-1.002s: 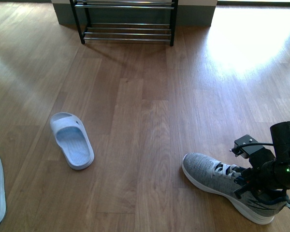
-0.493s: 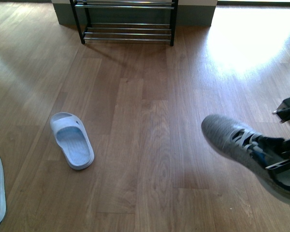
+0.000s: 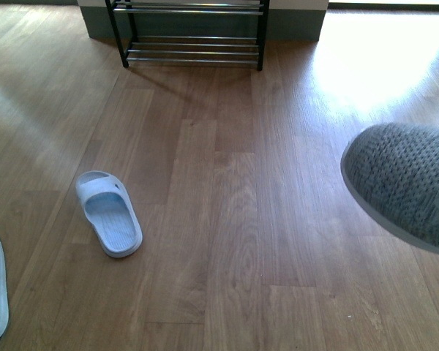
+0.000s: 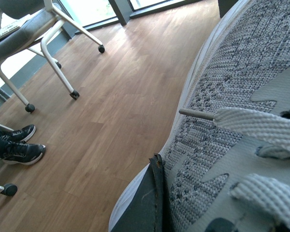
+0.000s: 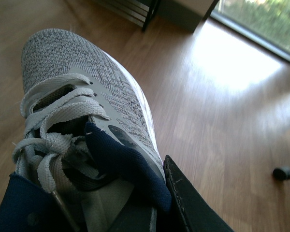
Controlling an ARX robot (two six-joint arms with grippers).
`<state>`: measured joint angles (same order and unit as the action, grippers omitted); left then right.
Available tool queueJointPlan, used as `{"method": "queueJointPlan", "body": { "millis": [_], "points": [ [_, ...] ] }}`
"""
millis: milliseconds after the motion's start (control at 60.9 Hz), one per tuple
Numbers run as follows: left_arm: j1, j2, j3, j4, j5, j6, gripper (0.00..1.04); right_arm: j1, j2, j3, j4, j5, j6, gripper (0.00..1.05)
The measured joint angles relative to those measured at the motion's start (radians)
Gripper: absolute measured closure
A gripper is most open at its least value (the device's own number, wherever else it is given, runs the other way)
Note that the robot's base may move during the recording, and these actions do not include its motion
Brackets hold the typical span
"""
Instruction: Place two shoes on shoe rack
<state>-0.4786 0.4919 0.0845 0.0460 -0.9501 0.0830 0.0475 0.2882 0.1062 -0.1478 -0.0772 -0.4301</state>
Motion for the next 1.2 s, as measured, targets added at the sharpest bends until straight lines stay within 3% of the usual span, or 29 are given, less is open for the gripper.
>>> {"method": "queueJointPlan", "body": {
  "millis": [131, 1199],
  "points": [
    [0.000, 0.000, 0.000, 0.000, 0.003, 0.000, 1.03, 0.014, -0.163, -0.006, -0.015, 0.000, 0.005, 1.03],
    [-0.002, 0.002, -0.002, 0.000, -0.003, 0.000, 1.03, 0.018, -0.165, -0.007, -0.017, -0.001, 0.013, 1.03]
  ]
}}
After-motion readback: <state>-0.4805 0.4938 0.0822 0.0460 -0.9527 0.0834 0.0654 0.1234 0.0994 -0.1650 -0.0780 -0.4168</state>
